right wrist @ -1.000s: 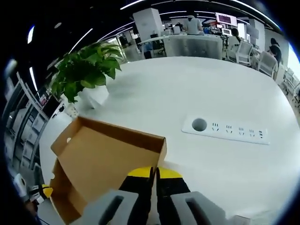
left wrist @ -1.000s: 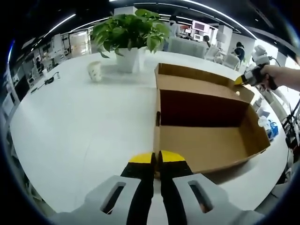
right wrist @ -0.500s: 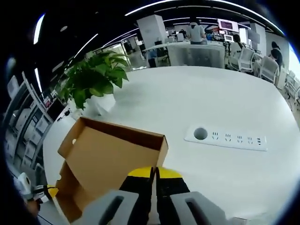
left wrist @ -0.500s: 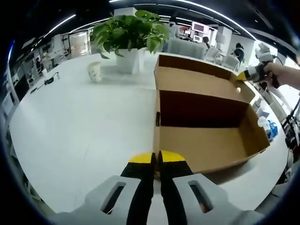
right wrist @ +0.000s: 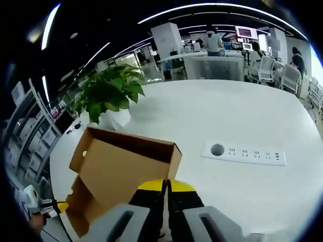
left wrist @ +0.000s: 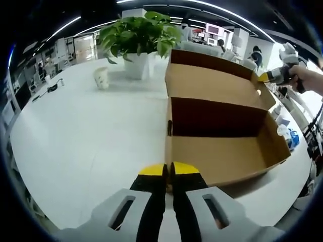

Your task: Operate the shoe box by opening the lid, removing the specified soft item, and placing it in the target area until the item is outside and the box remains undamaged.

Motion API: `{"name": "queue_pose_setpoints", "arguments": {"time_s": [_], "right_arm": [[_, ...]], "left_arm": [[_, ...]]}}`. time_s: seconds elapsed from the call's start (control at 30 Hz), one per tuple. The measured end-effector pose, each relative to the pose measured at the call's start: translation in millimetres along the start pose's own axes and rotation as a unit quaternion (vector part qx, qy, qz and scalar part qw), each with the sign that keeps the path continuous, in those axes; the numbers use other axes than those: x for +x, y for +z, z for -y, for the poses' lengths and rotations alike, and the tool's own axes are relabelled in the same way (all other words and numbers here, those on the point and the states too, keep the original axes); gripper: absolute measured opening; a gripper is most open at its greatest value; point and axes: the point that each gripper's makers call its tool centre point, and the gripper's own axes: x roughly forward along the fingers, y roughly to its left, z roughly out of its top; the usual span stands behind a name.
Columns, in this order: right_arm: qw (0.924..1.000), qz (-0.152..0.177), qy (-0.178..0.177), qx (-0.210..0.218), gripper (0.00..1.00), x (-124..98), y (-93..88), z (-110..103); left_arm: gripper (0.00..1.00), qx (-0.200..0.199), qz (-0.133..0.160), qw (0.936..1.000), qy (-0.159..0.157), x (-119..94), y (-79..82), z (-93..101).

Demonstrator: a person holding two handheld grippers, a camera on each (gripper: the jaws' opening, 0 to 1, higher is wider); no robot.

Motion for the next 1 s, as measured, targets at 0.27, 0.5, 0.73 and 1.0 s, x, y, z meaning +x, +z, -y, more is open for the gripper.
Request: {"name": "queue_pose_setpoints", "arguments": {"time_s": [0.27, 0.5, 0.73, 1.0], "right_arm": [[0.9997, 0.019, 0.013, -0.009, 0.00, -13.3, 6.2, -9.6], [0.9991, 0.036, 0.017, -0.010, 0.00, -21.6, 7.1, -14.0], [0.9975, 0.060, 0.026, -0.028, 0.00, -36.3, 5.8, -22.0], [0.9959, 0.076, 0.029, -0.040, 0.00, -46.5, 4.0, -26.8]], "left_arm": [[0.02, 0.000, 0.001, 1.0000, -0.001, -0.1, -0.2, 0.2], [0.02, -0.001, 0.002, 1.0000, -0.002, -0.5, -0.4, 0.4], [0.02, -0.002, 0.002, 1.0000, -0.001, -0.8, -0.2, 0.8], [0.02, -0.002, 0.005, 1.0000, -0.002, -1.2, -0.4, 1.5]]}}
